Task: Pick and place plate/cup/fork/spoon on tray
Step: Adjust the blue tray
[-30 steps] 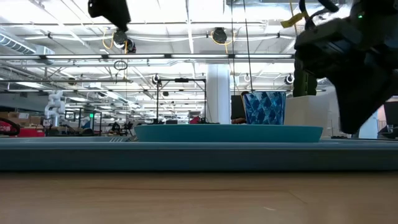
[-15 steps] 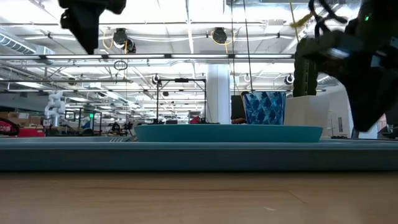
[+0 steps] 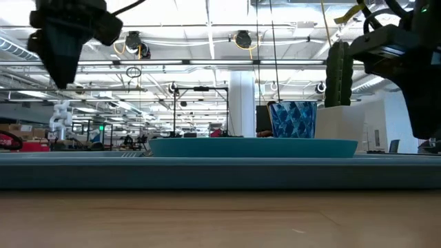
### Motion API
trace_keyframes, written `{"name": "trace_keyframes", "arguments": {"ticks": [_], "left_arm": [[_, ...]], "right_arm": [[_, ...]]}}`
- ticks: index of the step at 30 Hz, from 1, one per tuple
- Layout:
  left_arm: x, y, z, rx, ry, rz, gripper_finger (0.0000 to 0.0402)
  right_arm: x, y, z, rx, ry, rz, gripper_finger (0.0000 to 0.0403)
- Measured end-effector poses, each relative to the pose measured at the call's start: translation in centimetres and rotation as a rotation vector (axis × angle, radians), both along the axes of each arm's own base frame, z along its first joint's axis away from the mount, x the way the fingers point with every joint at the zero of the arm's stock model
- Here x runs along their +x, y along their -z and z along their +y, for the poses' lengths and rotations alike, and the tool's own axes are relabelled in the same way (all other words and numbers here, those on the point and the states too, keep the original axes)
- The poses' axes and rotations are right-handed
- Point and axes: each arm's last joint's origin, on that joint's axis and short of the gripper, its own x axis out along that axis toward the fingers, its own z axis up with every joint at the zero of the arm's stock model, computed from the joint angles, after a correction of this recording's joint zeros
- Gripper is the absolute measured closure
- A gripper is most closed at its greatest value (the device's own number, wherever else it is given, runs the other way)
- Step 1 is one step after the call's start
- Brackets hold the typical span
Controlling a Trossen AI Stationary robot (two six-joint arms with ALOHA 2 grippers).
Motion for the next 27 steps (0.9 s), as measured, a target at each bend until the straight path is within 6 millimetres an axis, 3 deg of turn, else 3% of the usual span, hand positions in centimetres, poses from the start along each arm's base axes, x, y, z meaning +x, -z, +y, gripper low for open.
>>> {"name": "trace_keyframes", "arguments": {"ticks": [7,16,19,25,27], "left_arm": [[-0.36,0.83,-0.47,-0.051,-0.112,0.032,0.0245],[-0.01,0.79,-0.49,-0.049,-0.06,-0.005,0.0251],[0.0,0.79,-0.43,-0.045,-0.044,-0.005,0.0283],[-0.01,0.79,-0.4,-0.035,-0.035,-0.006,0.0386],[-0.02,0.79,-0.39,-0.032,-0.037,-0.006,0.0393]], "right_arm": [[-0.09,0.01,-0.04,-0.006,-0.007,0.009,0.0403],[-0.09,0.01,-0.03,-0.005,-0.017,0.011,0.039],[-0.09,0.01,-0.03,-0.006,-0.017,0.011,0.0376],[-0.11,0.01,-0.05,-0.009,-0.017,0.012,0.0366],[-0.15,0.02,-0.08,-0.012,-0.019,0.017,0.037]]}}
